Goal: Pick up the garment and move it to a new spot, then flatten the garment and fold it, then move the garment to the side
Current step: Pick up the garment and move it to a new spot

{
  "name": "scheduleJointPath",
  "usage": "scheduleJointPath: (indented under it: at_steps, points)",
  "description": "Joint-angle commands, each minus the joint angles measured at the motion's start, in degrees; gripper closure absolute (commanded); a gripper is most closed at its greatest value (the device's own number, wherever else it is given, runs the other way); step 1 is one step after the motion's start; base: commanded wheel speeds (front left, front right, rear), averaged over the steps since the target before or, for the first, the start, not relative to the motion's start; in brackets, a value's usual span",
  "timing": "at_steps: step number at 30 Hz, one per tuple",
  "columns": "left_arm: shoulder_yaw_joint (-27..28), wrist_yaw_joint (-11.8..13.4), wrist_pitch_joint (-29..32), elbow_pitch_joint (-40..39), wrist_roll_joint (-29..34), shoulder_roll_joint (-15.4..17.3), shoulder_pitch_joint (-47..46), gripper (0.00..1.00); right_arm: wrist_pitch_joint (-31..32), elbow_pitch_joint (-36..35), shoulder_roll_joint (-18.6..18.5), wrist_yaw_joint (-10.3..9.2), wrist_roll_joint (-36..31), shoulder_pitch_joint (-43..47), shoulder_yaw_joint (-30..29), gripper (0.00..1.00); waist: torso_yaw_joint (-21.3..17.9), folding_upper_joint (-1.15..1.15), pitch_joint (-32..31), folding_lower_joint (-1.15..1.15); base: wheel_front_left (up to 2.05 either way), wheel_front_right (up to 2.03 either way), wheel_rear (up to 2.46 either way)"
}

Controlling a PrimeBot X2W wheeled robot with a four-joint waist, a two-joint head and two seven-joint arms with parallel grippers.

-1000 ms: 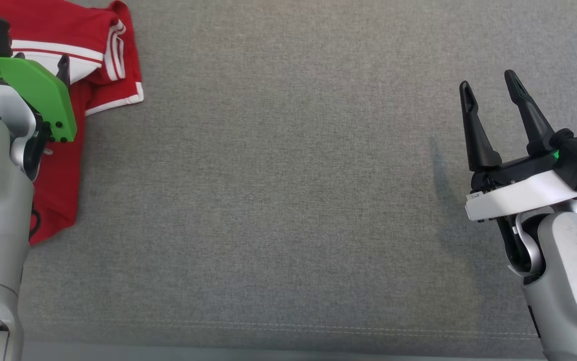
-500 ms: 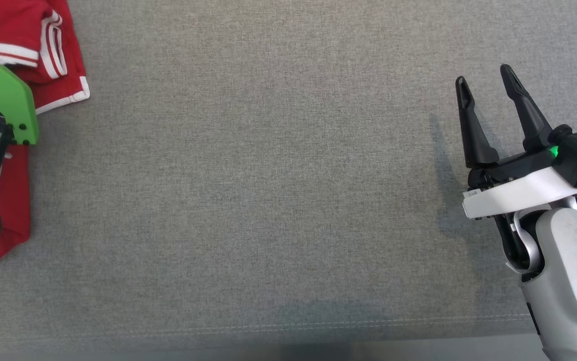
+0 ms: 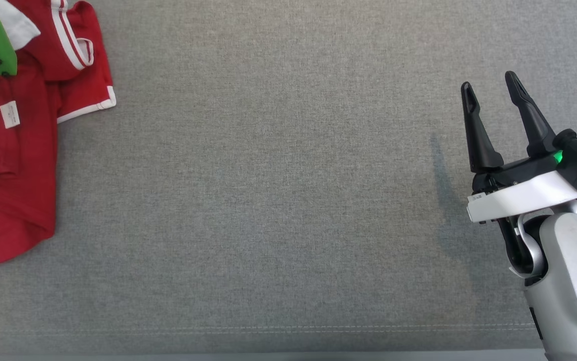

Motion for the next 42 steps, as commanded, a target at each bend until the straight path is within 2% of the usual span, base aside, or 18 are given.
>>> scheduleJointPath:
  at_steps: [1, 8, 15, 21, 26, 31, 37, 38, 42]
  points:
    - [-0.1, 0.5, -0.9, -0.4, 0.0, -0.2, -0.8, 1.00, 0.1, 0.1, 0.0, -0.02, 0.0, 0.7, -0.2, 0.00, 0.9, 0.00, -1.9, 0.00, 0.00, 0.00, 0.00]
    - [-0.7, 1.1, -5.5, -7.8, 0.2, -2.6, 0.9, 1.00, -0.1, 0.1, 1.3, -0.02, -0.5, 2.4, -0.9, 0.00, 1.1, 0.00, -6.1, 0.00, 0.00, 0.00, 0.00]
    - [-1.5, 3.4, -6.1, -24.6, -0.6, -5.5, 9.7, 1.00, -0.5, -1.4, 2.7, -0.02, -1.7, 4.1, -1.9, 0.00, -1.1, 0.00, -8.6, 0.00, 0.00, 0.00, 0.00]
    - [-3.6, 7.2, -1.2, -42.3, -2.0, -7.2, 23.1, 1.00, -0.7, -2.5, 4.4, -0.02, -2.4, 5.2, -2.2, 0.00, -5.2, 0.00, -9.0, 0.00, 0.00, 0.00, 0.00]
    - [-7.3, 9.5, 3.9, -52.6, -1.5, -8.2, 31.6, 1.00, -1.1, -2.5, 5.3, -0.02, -2.9, 5.5, -2.1, 0.00, -9.6, 0.00, -8.4, 0.00, 0.00, 0.00, 0.00]
    - [-11.3, 9.7, 6.7, -56.2, -1.6, -10.3, 35.0, 1.00, -1.3, -1.8, 5.9, -0.02, -2.8, 5.8, -2.1, 0.00, -14.1, 0.00, -7.5, 0.00, 0.00, 0.00, 0.00]
    - [-14.8, 7.9, 7.9, -53.7, -1.8, -13.9, 31.9, 1.00, -1.5, -0.8, 6.7, -0.02, -2.0, 6.3, -2.2, 0.00, -19.7, 0.00, -6.0, 0.00, 0.00, 0.00, 0.00]
    - [-14.8, 7.9, 7.9, -53.7, -1.8, -13.9, 31.9, 1.00, -1.5, -0.8, 6.7, -0.02, -2.0, 6.3, -2.2, 0.00, -19.7, 0.00, -6.0, 0.00, 0.00, 0.00, 0.00]
    - [-17.1, 6.1, 8.1, -50.4, -1.6, -16.3, 28.3, 1.00, -1.5, -0.4, 7.4, -0.02, -1.6, 6.8, -2.6, 0.00, -23.3, 0.00, -4.9, 0.00, 0.00, 0.00, 0.00]
